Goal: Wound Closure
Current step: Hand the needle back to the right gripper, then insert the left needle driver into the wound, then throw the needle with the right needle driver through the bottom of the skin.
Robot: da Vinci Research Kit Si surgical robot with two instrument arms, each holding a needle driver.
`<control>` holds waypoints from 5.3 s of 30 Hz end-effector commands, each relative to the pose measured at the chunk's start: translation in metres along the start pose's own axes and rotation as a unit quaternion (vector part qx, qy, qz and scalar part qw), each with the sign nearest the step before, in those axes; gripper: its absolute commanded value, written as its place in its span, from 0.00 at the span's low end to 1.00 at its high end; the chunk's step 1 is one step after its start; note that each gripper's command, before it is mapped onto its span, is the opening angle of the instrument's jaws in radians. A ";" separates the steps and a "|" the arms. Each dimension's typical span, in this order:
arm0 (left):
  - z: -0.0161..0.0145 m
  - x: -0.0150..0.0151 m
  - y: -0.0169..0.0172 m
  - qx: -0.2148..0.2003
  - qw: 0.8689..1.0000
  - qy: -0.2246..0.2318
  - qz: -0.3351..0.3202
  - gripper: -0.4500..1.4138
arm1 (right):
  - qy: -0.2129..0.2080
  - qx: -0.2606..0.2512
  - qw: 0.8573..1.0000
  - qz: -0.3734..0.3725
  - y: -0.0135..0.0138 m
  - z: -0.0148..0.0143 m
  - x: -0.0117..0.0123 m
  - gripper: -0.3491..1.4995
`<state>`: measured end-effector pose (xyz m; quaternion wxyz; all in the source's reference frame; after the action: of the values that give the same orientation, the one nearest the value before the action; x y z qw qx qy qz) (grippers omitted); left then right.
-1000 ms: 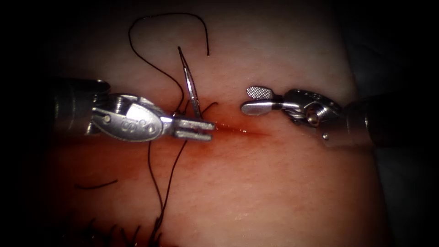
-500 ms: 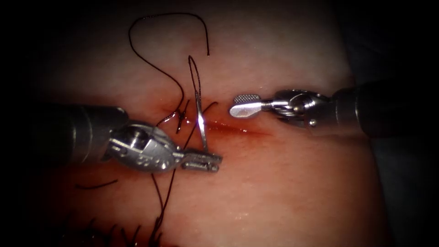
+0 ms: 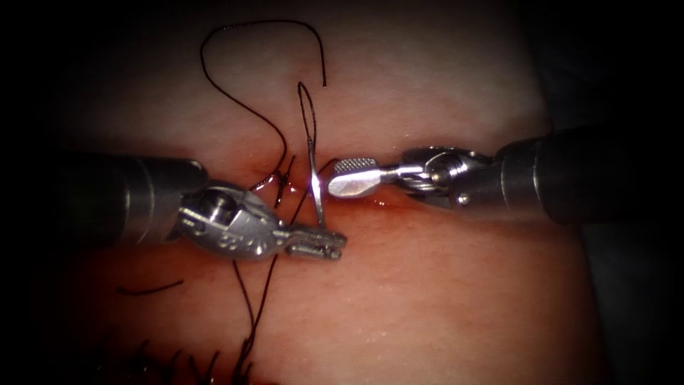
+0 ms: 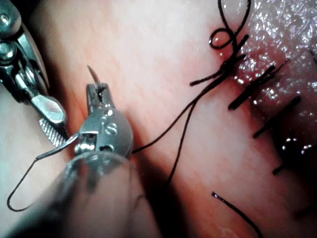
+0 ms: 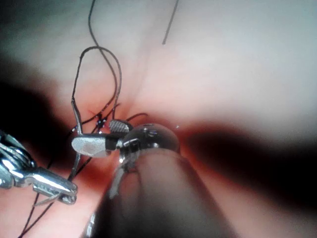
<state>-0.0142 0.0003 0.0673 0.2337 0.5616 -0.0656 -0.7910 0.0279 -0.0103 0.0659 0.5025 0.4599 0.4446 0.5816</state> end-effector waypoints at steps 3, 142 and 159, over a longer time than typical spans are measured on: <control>0.0008 -0.0003 0.0000 0.001 1.000 -0.001 0.003 0.00 | 0.000 0.003 1.000 0.003 0.0003 0.0011 -0.0001 0.91; 0.0037 -0.0164 0.0033 -0.215 0.854 -0.314 -0.353 0.35 | 0.212 -0.177 0.885 -0.374 0.0034 0.0012 0.0051 0.00; 0.0032 -0.0162 0.0037 -0.208 0.847 -0.317 -0.371 0.40 | 0.200 -0.216 0.822 -0.488 0.0052 0.0031 0.0045 0.00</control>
<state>-0.0113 0.0037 0.0832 -0.0002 0.2004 0.2445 -0.9487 0.0290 -0.0060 0.0714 0.7083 -0.0670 0.5638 0.4195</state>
